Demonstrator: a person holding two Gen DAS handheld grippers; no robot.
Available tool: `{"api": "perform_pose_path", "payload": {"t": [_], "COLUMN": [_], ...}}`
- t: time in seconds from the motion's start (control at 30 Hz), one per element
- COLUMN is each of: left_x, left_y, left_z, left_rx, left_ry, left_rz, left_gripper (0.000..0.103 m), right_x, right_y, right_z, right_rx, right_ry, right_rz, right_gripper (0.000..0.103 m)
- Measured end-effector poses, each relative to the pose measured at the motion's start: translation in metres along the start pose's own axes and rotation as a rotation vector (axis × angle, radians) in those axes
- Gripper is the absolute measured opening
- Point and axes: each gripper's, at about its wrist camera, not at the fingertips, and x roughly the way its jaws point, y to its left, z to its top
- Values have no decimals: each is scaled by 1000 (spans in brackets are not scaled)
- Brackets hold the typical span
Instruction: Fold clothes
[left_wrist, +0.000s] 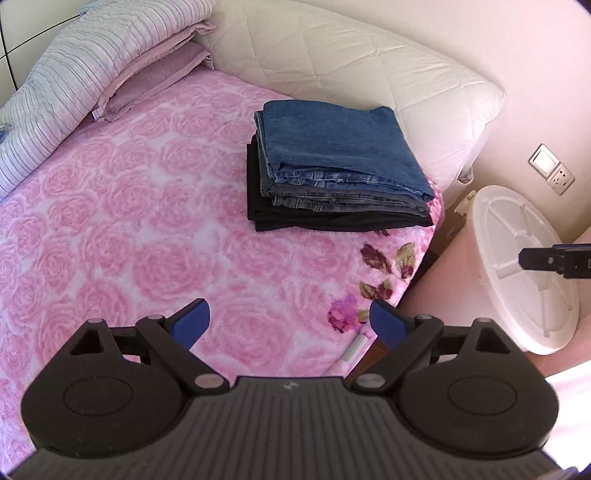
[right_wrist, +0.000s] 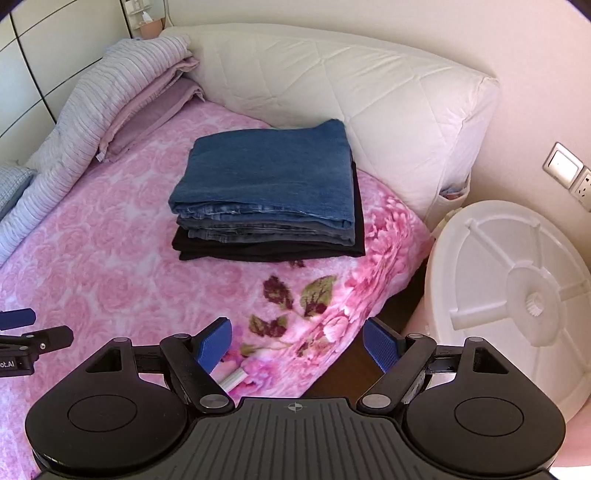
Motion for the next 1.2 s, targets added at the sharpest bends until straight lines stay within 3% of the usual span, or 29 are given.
{"api": "perform_pose_path", "payload": {"t": [0.7, 1.2], "left_x": [-6, -14], "left_y": [-23, -23], "left_z": [8, 5], "left_rx": [31, -4], "left_ry": [-21, -39], "left_rz": [1, 18], "left_gripper": [90, 90], "right_x": [-19, -20], "right_y": [8, 11], "right_z": [4, -1], "right_rx": [-18, -13], "right_ry": [-40, -35], "right_rz": [-22, -18], "right_gripper": [82, 82]}}
